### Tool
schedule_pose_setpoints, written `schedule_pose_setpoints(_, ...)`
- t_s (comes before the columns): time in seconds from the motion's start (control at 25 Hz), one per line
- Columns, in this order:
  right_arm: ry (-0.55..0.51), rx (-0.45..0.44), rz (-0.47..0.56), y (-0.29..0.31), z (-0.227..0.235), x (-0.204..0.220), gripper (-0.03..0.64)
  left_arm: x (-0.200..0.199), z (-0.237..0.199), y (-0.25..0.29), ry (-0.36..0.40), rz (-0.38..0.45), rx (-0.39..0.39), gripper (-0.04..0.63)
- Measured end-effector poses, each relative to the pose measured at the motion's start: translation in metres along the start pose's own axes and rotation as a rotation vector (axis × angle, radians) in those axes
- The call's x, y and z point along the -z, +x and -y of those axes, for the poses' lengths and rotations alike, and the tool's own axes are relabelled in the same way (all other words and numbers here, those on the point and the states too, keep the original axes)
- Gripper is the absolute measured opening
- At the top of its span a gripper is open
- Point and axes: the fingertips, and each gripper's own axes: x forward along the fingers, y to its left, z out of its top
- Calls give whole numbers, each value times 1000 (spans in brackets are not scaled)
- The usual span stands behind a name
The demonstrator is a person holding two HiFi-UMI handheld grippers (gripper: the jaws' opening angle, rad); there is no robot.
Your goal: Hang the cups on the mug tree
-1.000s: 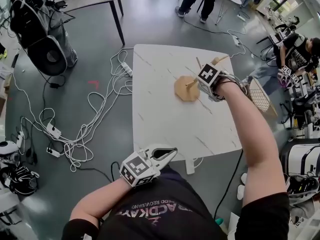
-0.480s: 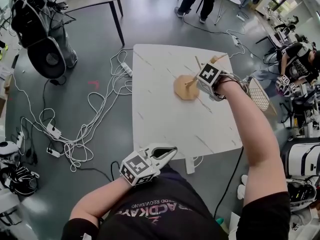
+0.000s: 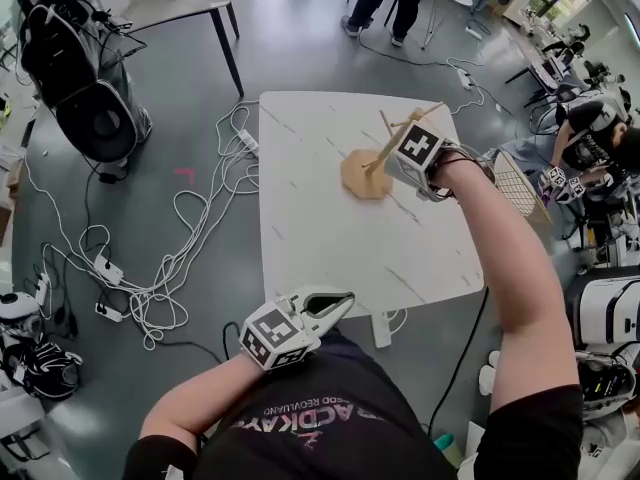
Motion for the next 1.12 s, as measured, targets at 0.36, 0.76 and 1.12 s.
schedule_pose_setpoints(0.36,-9,-24,163,-42,16,46,287,-18,9,24,36,-28,35,-6)
schedule_pose_setpoints(0.76,132,-122,669,-78,-59,60,12,-8,30,11,91,-70,85,-6)
schedule_pose_setpoints(1.12,363,-420,1274,-111,-175,55,11,-4,42,0,114,-98,69,-6)
